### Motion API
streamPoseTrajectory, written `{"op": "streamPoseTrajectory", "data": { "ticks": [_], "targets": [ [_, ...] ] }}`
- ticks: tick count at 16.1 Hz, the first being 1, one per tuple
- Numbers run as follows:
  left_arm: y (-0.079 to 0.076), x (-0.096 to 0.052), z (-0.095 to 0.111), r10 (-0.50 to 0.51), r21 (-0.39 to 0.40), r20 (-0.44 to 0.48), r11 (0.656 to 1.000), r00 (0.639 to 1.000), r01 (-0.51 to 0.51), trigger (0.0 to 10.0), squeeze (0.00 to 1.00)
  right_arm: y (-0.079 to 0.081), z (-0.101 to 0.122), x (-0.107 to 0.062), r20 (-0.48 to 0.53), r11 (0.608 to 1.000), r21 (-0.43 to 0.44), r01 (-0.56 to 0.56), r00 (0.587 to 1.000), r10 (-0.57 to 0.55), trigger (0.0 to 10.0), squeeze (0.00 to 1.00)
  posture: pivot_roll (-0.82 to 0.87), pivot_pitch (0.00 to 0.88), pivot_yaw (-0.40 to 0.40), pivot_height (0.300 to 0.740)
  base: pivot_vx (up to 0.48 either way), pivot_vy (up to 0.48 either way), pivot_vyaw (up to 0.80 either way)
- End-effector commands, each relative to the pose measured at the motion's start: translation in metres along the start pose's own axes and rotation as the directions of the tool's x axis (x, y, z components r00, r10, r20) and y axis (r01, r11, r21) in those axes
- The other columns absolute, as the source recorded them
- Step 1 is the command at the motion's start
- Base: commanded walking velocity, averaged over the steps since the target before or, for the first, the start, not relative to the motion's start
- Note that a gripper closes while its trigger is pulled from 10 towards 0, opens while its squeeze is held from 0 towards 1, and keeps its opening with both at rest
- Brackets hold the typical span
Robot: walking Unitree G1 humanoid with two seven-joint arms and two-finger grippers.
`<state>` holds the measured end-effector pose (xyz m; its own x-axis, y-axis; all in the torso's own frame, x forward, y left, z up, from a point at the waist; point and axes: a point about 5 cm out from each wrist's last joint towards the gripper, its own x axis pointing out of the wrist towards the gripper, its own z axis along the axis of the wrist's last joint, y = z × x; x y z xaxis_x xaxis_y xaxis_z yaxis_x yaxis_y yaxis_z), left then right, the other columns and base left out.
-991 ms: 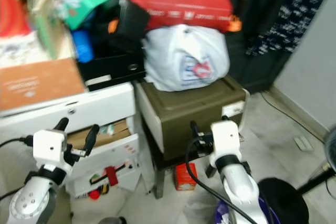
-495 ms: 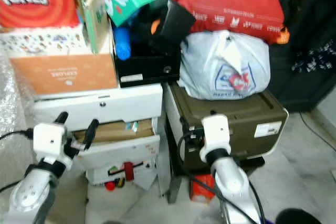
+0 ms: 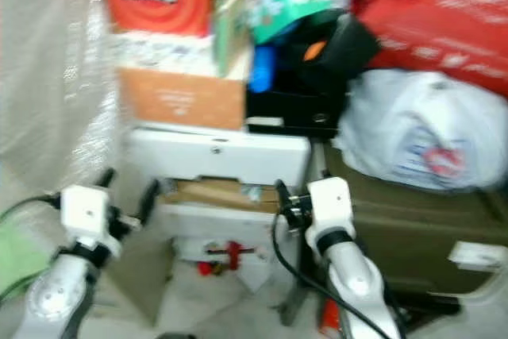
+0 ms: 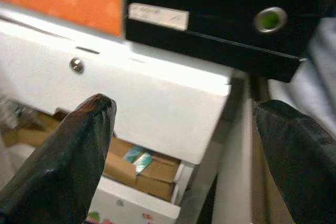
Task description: Clean up the room
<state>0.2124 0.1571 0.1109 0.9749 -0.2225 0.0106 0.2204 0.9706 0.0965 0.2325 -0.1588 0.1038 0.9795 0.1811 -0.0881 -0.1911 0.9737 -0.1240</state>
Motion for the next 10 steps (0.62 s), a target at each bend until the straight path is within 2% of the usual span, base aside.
{"op": "streamPoseTrajectory", "data": {
  "ticks": [1, 10],
  "targets": [
    [0.0042, -0.0009, 0.0029, 0.003, 0.013, 0.004, 1.0, 1.0, -0.003, 10.0, 0.0, 0.0008, 0.0031, 0.002, 0.013, 1.0, 0.011, -0.004, 1.0, 0.004, 10.0, 0.0, 0.04, 0.0, -0.057, 0.74, 0.0, 0.0, 0.8],
    [0.0019, -0.0028, 0.0024, -0.018, 0.014, -0.005, 1.0, 1.0, 0.018, 10.0, 0.0, 0.0009, 0.0015, 0.0039, 0.008, 1.0, 0.007, -0.013, 1.0, 0.013, 10.0, 0.0, 0.05, 0.0, -0.062, 0.74, 0.0, 0.0, 0.8]
  ]
}}
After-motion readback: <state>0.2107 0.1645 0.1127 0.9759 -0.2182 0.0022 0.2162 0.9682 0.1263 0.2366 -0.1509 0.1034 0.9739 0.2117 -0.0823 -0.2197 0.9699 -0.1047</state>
